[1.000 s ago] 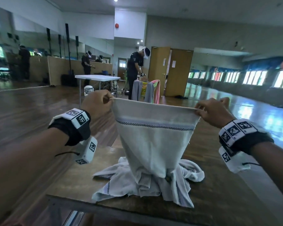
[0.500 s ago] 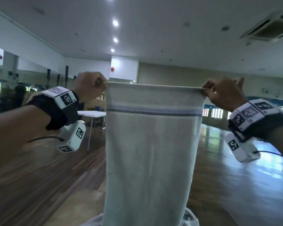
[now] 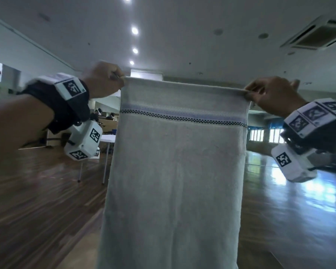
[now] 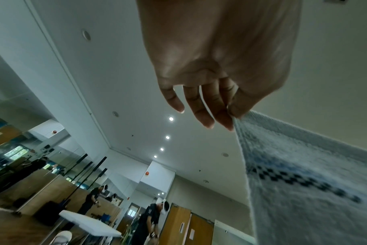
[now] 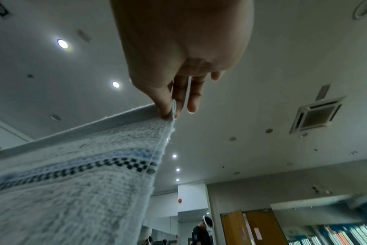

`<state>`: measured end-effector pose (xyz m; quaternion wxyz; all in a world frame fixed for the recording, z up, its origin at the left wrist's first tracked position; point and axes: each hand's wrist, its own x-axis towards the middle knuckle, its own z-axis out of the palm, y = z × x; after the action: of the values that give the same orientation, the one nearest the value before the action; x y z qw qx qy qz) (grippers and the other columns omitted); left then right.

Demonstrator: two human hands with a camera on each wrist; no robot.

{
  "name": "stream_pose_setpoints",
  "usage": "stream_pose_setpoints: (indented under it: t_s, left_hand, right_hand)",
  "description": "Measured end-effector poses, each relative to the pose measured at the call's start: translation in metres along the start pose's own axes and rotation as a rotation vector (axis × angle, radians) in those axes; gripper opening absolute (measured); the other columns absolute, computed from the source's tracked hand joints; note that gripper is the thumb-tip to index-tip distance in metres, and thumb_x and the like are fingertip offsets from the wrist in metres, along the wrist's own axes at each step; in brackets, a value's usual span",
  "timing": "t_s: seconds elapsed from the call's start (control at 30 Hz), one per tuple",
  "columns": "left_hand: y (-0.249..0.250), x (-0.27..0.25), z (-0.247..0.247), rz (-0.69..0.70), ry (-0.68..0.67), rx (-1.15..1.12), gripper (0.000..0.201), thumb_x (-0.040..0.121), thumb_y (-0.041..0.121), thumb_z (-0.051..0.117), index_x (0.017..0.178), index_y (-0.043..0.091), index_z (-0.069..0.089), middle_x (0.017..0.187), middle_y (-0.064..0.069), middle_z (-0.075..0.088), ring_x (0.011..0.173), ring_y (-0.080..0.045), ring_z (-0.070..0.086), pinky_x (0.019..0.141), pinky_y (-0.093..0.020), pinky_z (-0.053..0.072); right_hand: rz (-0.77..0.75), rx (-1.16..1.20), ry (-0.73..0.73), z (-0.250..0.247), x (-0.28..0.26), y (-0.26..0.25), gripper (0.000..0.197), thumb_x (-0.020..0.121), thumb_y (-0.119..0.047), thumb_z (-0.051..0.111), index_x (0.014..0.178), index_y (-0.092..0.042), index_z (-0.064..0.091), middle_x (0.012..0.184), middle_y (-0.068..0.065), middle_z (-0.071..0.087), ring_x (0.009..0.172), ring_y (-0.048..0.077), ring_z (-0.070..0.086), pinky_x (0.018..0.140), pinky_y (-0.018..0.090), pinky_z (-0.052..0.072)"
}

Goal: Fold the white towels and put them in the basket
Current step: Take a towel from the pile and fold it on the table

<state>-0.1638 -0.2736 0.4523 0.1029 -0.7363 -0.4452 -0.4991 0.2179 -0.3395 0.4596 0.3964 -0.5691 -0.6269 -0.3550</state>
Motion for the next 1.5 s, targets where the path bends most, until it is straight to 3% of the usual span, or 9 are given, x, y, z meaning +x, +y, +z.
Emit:
stream_pose_setpoints:
  t_s: [0.17,0.27,0.43,0.57,0.73,1.17,1.27,1.33,1.5]
  left_hand:
    - [-0.052,-0.025,0.081,0.022,-0.164,0.135,0.007,0.085,0.012,0.061,0.079,0.016,0.061,0.089,-0.012,0.068,0.073,-0.021,0.058,0.065,-0.03,0.043]
    - [-0.079,-0.047,0.129,-0.024,-0.209,0.255,0.006,0.084,0.018,0.058,0.087,0.018,0.063,0.092,-0.006,0.067,0.081,-0.025,0.06,0.069,-0.03,0.042]
    - [-0.072,-0.017,0.139,0.017,-0.018,0.152,0.013,0.09,0.013,0.052,0.097,0.01,0.063,0.089,-0.004,0.065,0.075,-0.018,0.054,0.054,-0.021,0.034]
    - [-0.055,0.016,0.118,0.024,0.169,0.105,0.017,0.089,0.023,0.052,0.097,0.014,0.064,0.091,-0.008,0.068,0.082,-0.025,0.061,0.074,-0.031,0.046]
    - [-0.037,0.016,0.101,0.025,0.203,0.13,0.021,0.091,0.024,0.05,0.103,0.013,0.063,0.099,-0.011,0.067,0.091,-0.03,0.06,0.08,-0.036,0.046]
    - [-0.055,-0.037,0.116,-0.034,-0.059,0.086,0.013,0.089,0.016,0.056,0.094,0.007,0.064,0.083,-0.007,0.06,0.076,-0.022,0.053,0.068,-0.027,0.038]
    - [-0.06,-0.048,0.122,-0.02,-0.105,0.049,0.014,0.089,0.012,0.058,0.095,0.0,0.063,0.085,-0.015,0.064,0.072,-0.022,0.054,0.057,-0.023,0.037]
    - [-0.063,-0.063,0.127,-0.026,-0.205,0.014,0.016,0.089,0.014,0.058,0.094,-0.001,0.061,0.087,-0.017,0.063,0.071,-0.022,0.053,0.053,-0.021,0.036]
    - [-0.09,-0.154,0.158,-0.118,-0.598,0.046,0.022,0.087,0.04,0.058,0.082,0.019,0.059,0.077,0.004,0.061,0.063,-0.01,0.051,0.052,-0.02,0.033]
  right_hand:
    - [0.031,0.01,-0.366,0.086,-0.033,0.019,0.004,0.086,-0.034,0.062,0.083,-0.034,0.059,0.088,-0.012,0.062,0.097,0.018,0.054,0.108,0.053,0.02]
    - [0.032,-0.013,-0.481,0.133,-0.06,0.028,0.013,0.086,-0.029,0.063,0.077,-0.034,0.056,0.077,-0.017,0.055,0.098,0.019,0.057,0.106,0.047,0.022]
    - [0.043,-0.045,-0.146,0.14,-0.038,0.029,0.008,0.087,-0.028,0.061,0.088,-0.023,0.067,0.094,-0.002,0.07,0.098,0.022,0.057,0.096,0.038,0.02]
    - [0.097,-0.052,0.013,0.114,-0.008,0.028,0.014,0.087,-0.028,0.06,0.096,-0.021,0.069,0.103,0.001,0.071,0.107,0.023,0.056,0.102,0.043,0.016]
    - [0.096,-0.013,0.006,0.089,-0.005,0.025,0.013,0.088,-0.026,0.059,0.096,-0.021,0.068,0.104,0.0,0.07,0.11,0.023,0.055,0.106,0.045,0.01]
    - [0.021,0.003,-0.302,0.096,-0.062,0.035,0.002,0.085,-0.03,0.065,0.085,-0.028,0.064,0.084,-0.009,0.058,0.094,0.016,0.05,0.098,0.038,0.018]
    - [0.034,0.049,-0.361,0.108,-0.07,0.036,0.021,0.084,-0.03,0.066,0.068,-0.036,0.053,0.08,-0.013,0.059,0.095,0.019,0.055,0.096,0.039,0.02]
    - [0.045,0.102,-0.425,0.118,-0.084,0.034,0.026,0.084,-0.028,0.065,0.066,-0.039,0.05,0.073,-0.021,0.054,0.091,0.016,0.054,0.1,0.043,0.023]
    - [0.017,0.172,-0.714,0.157,-0.175,0.037,0.025,0.086,-0.031,0.063,0.067,-0.042,0.05,0.076,-0.026,0.054,0.082,0.004,0.052,0.102,0.045,0.027]
